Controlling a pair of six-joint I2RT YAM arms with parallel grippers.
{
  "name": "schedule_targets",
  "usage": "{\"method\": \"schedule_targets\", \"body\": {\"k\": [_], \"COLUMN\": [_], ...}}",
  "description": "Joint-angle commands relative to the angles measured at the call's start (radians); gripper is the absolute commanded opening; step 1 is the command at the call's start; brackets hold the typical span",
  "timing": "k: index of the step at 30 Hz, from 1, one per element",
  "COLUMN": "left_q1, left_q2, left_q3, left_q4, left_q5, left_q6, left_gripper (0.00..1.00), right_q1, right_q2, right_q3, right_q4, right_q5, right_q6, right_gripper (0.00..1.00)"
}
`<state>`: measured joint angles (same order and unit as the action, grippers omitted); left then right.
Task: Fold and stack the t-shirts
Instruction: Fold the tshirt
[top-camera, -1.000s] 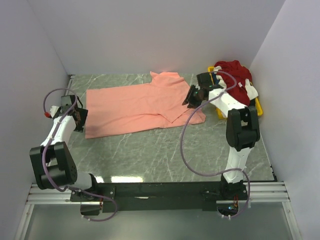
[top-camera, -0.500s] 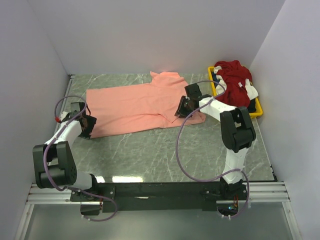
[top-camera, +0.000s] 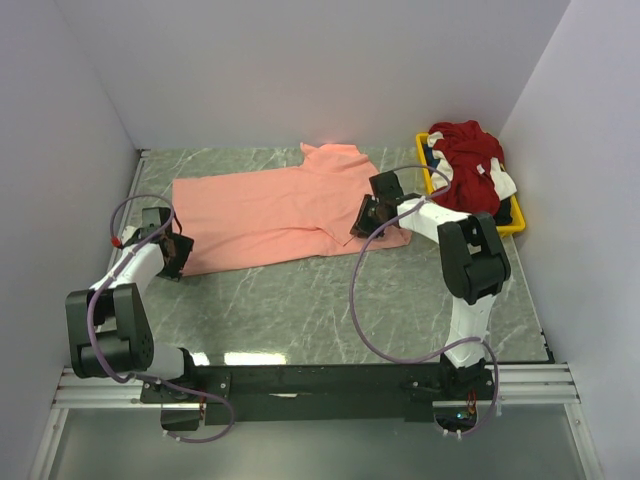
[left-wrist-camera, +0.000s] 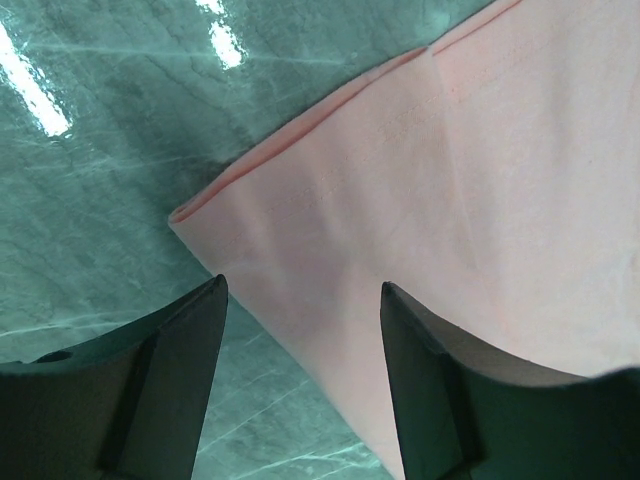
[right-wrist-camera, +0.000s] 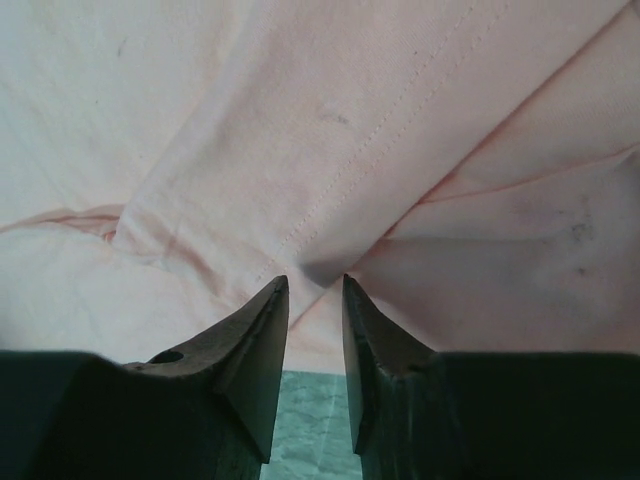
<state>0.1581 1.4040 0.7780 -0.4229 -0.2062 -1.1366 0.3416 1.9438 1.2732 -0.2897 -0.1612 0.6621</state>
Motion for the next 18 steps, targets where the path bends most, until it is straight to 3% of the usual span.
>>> {"method": "schedule_targets", "body": {"k": [1, 11, 15, 18], "left_q1": [0.000, 0.000, -0.002, 0.000], "left_q2": [-0.034, -0.053, -0.057, -0.063], "left_q3": [-0.002, 0.003, 0.007, 0.009], "left_q4": [0.016, 0.001, -0.004, -0.007], "left_q5": [0.004, -0.001, -0.002, -0.005], "left_q6": [0.026, 0.041, 0.044, 0.046], "left_gripper": [0.68, 0.68, 0.68, 0.68], "right_q1": [0.000, -0.001, 0.002, 0.000], "right_q2": [0.024, 0.037, 0.046, 0.053], "right_q3": [0.028, 0.037, 0.081, 0.121], "right_q4": [0.040, 0.041, 0.018, 0.001], "right_q5": [0.008, 0.012, 0.020, 0.022], "right_q6": [0.013, 0.013, 0.010, 0.005], "right_gripper": [0.33, 0.28, 0.12, 0.06]}}
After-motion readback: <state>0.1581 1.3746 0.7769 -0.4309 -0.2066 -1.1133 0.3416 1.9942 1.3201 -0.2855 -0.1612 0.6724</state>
